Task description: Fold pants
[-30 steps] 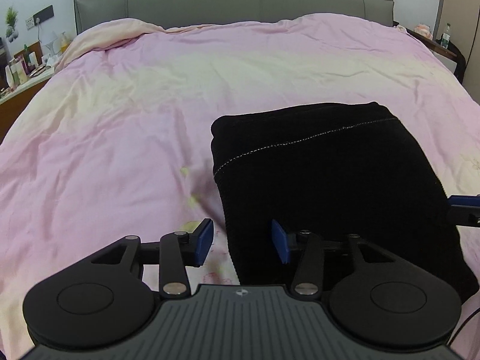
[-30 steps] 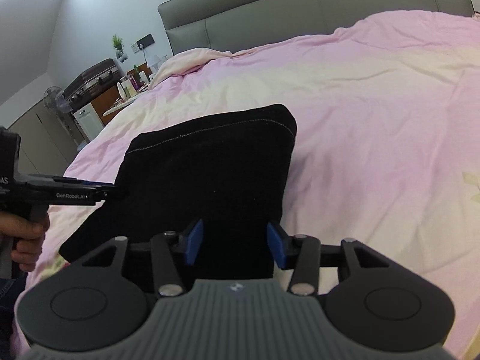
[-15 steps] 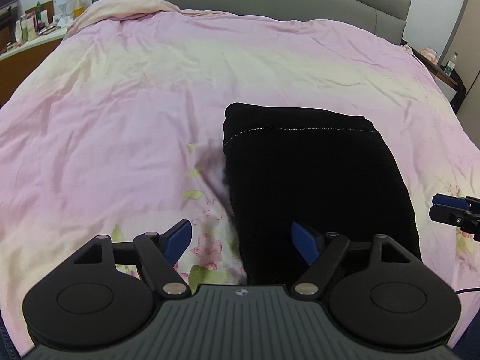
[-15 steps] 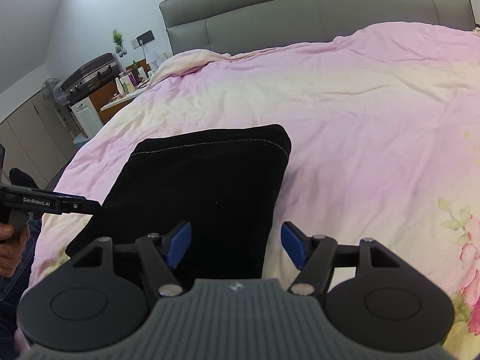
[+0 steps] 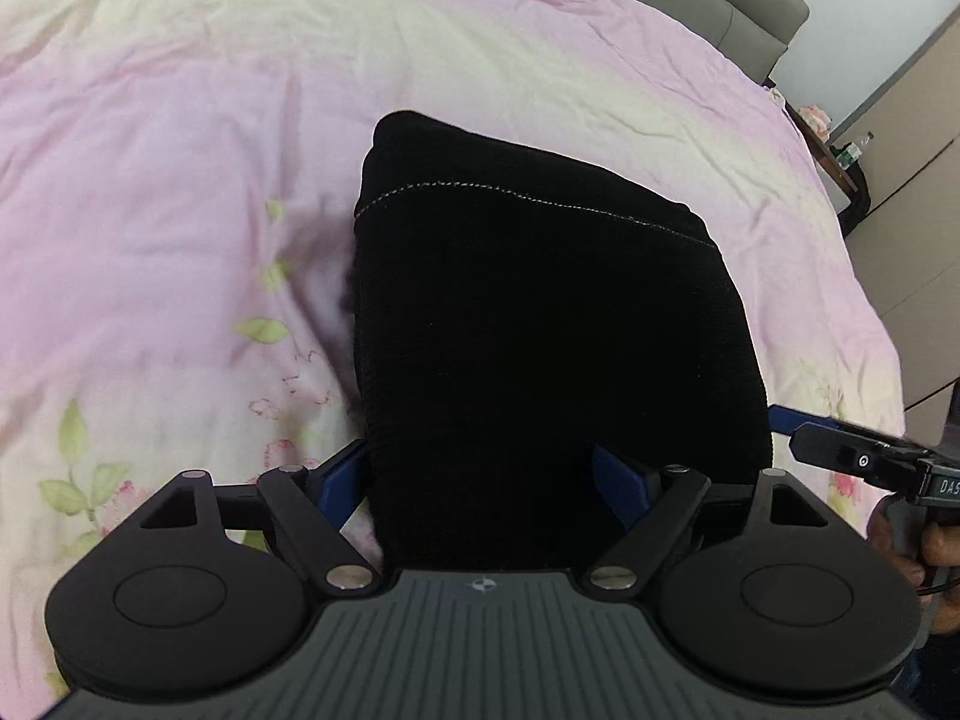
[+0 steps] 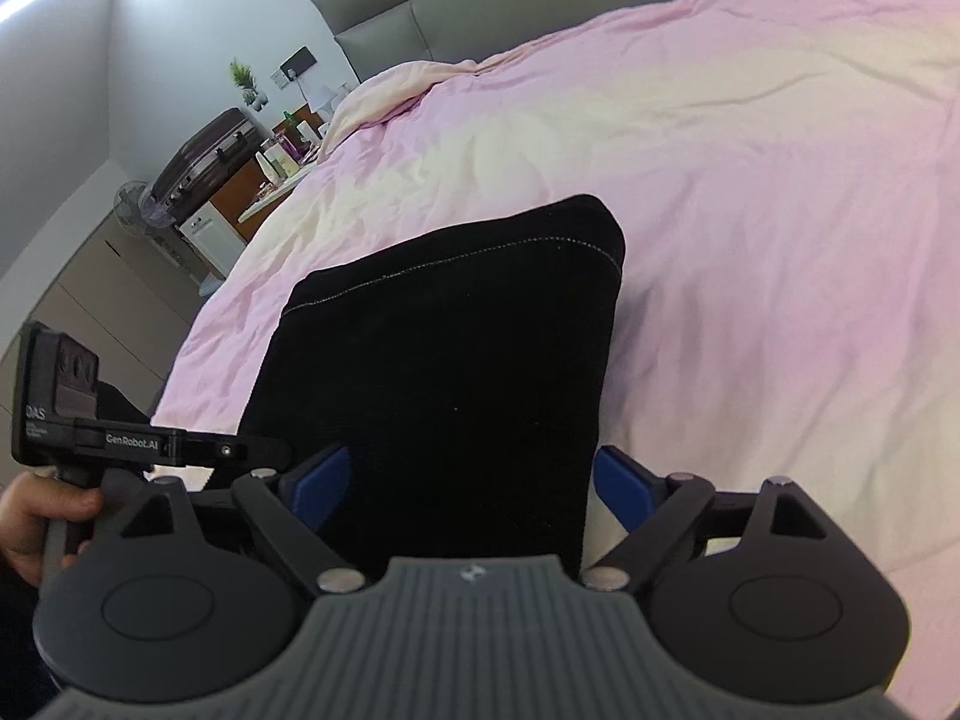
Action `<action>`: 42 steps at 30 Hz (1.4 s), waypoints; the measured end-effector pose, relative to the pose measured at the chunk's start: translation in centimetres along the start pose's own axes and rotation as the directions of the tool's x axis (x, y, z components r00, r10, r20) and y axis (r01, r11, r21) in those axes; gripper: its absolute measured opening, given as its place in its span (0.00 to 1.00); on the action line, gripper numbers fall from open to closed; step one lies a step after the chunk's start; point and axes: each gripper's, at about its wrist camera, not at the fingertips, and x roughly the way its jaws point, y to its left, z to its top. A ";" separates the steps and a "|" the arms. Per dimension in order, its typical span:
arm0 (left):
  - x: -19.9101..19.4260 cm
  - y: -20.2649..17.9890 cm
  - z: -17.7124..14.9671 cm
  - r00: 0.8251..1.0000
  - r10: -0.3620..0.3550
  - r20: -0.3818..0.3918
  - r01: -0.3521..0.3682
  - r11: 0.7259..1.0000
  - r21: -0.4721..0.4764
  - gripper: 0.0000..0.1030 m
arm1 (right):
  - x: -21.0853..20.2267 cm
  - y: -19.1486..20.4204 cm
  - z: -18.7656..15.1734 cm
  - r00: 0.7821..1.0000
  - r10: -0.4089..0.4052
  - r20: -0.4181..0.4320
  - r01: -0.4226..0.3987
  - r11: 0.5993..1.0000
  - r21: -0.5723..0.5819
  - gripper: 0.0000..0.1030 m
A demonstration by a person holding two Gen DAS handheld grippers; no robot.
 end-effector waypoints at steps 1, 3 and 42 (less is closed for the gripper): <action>0.4 0.6 0.2 1.000 -0.027 -0.014 0.027 0.999 -0.035 0.98 | 0.5 -0.6 0.2 1.000 0.015 -0.014 -0.014 0.999 0.036 0.82; 1.4 1.7 0.5 0.996 -0.080 -0.047 0.076 0.993 -0.091 1.00 | 1.3 -1.4 0.4 0.998 0.041 -0.040 -0.037 0.996 0.081 0.83; 5.1 3.3 2.6 0.938 -0.327 -0.115 0.317 0.944 -0.096 0.85 | 7.7 -5.2 0.6 0.945 0.291 -0.151 -0.247 0.935 0.254 0.67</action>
